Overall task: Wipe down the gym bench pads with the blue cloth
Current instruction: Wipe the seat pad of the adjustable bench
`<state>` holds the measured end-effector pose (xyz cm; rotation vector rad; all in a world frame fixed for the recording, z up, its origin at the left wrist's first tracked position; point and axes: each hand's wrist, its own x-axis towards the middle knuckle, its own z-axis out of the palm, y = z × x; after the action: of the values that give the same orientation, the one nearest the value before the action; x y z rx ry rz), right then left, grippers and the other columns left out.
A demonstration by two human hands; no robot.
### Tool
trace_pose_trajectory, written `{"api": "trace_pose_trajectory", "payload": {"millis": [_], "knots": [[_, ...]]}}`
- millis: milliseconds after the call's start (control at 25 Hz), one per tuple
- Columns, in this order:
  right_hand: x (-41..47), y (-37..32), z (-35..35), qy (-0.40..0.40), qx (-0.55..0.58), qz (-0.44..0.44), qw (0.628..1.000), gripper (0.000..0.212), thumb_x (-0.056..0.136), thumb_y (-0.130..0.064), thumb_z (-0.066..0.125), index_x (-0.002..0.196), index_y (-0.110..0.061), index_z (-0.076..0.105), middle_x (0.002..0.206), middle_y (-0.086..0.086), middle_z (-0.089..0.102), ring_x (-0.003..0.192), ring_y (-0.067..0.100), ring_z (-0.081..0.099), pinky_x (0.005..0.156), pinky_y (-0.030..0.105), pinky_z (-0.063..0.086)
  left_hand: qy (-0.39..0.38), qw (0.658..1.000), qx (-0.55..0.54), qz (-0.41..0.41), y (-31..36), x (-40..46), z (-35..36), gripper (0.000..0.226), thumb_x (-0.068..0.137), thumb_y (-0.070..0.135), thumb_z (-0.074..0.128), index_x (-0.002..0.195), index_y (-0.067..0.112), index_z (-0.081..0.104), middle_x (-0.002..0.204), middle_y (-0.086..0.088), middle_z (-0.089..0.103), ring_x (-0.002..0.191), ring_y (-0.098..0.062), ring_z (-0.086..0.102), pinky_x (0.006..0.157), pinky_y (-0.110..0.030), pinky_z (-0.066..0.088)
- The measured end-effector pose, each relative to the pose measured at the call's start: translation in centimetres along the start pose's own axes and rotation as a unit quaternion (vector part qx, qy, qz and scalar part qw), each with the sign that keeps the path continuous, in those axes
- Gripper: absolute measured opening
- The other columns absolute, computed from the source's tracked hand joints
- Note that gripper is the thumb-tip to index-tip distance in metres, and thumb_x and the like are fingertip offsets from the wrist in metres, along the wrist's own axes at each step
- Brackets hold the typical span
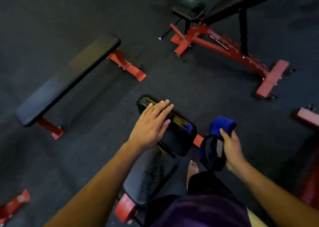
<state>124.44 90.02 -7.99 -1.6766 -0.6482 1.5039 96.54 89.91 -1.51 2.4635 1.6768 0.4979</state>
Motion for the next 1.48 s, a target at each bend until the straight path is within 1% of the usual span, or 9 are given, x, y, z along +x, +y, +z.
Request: {"api": "trace_pose_trajectory", "payload": {"millis": [80, 200, 360, 480, 600, 760, 1000, 1240, 1480], "knots": [[-0.4, 0.2, 0.4, 0.031, 0.056, 0.034, 0.997, 0.024, 0.096, -0.028, 0.057, 0.12, -0.032, 0.063, 0.121, 0.0, 0.069, 0.115, 0.021, 0.063, 0.108, 0.049, 0.044, -0.077, 0.993, 0.022, 0.089, -0.4, 2.4, -0.5, 0.052, 0.108, 0.039, 0.039, 0.153, 0.013, 0.044, 0.161, -0.005, 0.04, 0.149, -0.021, 0.036, 0.124, -0.045, 0.025], [-3.9, -0.4, 2.4, 0.042, 0.099, 0.012, 0.994, 0.026, 0.098, -0.023, 0.055, 0.122, -0.032, 0.061, 0.116, -0.015, 0.066, 0.117, 0.01, 0.059, 0.108, 0.033, 0.042, -0.166, 0.955, 0.068, 0.234, -1.6, 5.5, -0.7, 0.057, 0.109, 0.04, 0.035, 0.158, 0.011, 0.034, 0.166, -0.006, 0.03, 0.155, -0.02, 0.024, 0.125, -0.046, 0.022], [-7.3, 0.6, 8.6, 0.028, 0.033, -0.02, 0.999, 0.058, 0.096, -0.043, 0.051, 0.149, -0.022, 0.039, 0.151, -0.005, 0.044, 0.139, 0.007, 0.037, 0.12, 0.029, 0.023, -0.249, 0.813, 0.097, 0.518, -4.5, 8.8, -0.2, 0.058, 0.109, 0.033, 0.036, 0.161, 0.01, 0.023, 0.169, -0.009, 0.019, 0.157, -0.026, 0.016, 0.128, -0.045, 0.014], [-6.7, 1.5, 11.6, 0.105, 0.097, -0.033, 0.989, 0.071, 0.093, -0.051, 0.042, 0.152, -0.014, 0.031, 0.154, -0.006, 0.031, 0.144, 0.005, 0.025, 0.12, 0.022, 0.013, -0.252, 0.748, 0.105, 0.605, -5.2, 11.2, 1.2, 0.061, 0.107, 0.03, 0.039, 0.16, 0.009, 0.02, 0.169, -0.009, 0.016, 0.157, -0.027, 0.015, 0.128, -0.045, 0.013], [-4.6, 3.7, 11.5, 0.163, 0.152, -0.017, 0.975, 0.045, 0.105, -0.025, 0.043, 0.147, -0.009, 0.038, 0.144, -0.003, 0.042, 0.134, 0.002, 0.034, 0.106, 0.006, 0.019, -0.232, 0.744, 0.098, 0.619, -5.4, 11.4, 1.7, 0.06, 0.106, 0.029, 0.043, 0.158, 0.006, 0.023, 0.167, -0.01, 0.02, 0.156, -0.029, 0.017, 0.128, -0.046, 0.016], [-1.0, 9.0, 10.2, 0.149, 0.186, 0.071, 0.969, 0.043, 0.105, -0.026, 0.044, 0.145, -0.011, 0.042, 0.143, 0.01, 0.051, 0.132, 0.022, 0.047, 0.091, 0.015, 0.03, -0.214, 0.74, 0.096, 0.63, -5.9, 11.3, 1.8, 0.059, 0.107, 0.029, 0.043, 0.157, 0.003, 0.027, 0.165, -0.014, 0.025, 0.155, -0.031, 0.021, 0.127, -0.046, 0.02], [-0.8, 7.4, 10.9, 0.155, 0.275, 0.043, 0.948, 0.041, 0.093, -0.032, 0.054, 0.134, -0.027, 0.058, 0.13, -0.001, 0.064, 0.117, 0.013, 0.059, 0.106, 0.034, 0.043, -0.212, 0.74, 0.102, 0.63, -5.9, 11.1, 1.9, 0.061, 0.107, 0.03, 0.044, 0.158, 0.004, 0.024, 0.165, -0.014, 0.022, 0.155, -0.032, 0.021, 0.126, -0.047, 0.022], [-2.9, 7.2, 12.1, 0.21, 0.133, -0.081, 0.965, 0.064, 0.088, -0.052, 0.045, 0.139, -0.014, 0.05, 0.139, 0.001, 0.055, 0.13, 0.012, 0.047, 0.115, 0.028, 0.031, -0.21, 0.741, 0.109, 0.629, -5.8, 11.1, 1.9, 0.061, 0.107, 0.032, 0.043, 0.159, 0.004, 0.023, 0.165, -0.016, 0.023, 0.155, -0.031, 0.02, 0.126, -0.047, 0.021], [-0.8, 10.9, 10.4, 0.154, 0.14, -0.003, 0.978, 0.031, 0.1, -0.022, 0.05, 0.13, -0.026, 0.056, 0.126, -0.006, 0.064, 0.12, 0.012, 0.057, 0.111, 0.045, 0.038, -0.197, 0.743, 0.112, 0.629, -5.6, 11.1, 1.8, 0.062, 0.106, 0.032, 0.046, 0.158, 0.003, 0.026, 0.165, -0.017, 0.026, 0.155, -0.032, 0.023, 0.125, -0.047, 0.024]]}}
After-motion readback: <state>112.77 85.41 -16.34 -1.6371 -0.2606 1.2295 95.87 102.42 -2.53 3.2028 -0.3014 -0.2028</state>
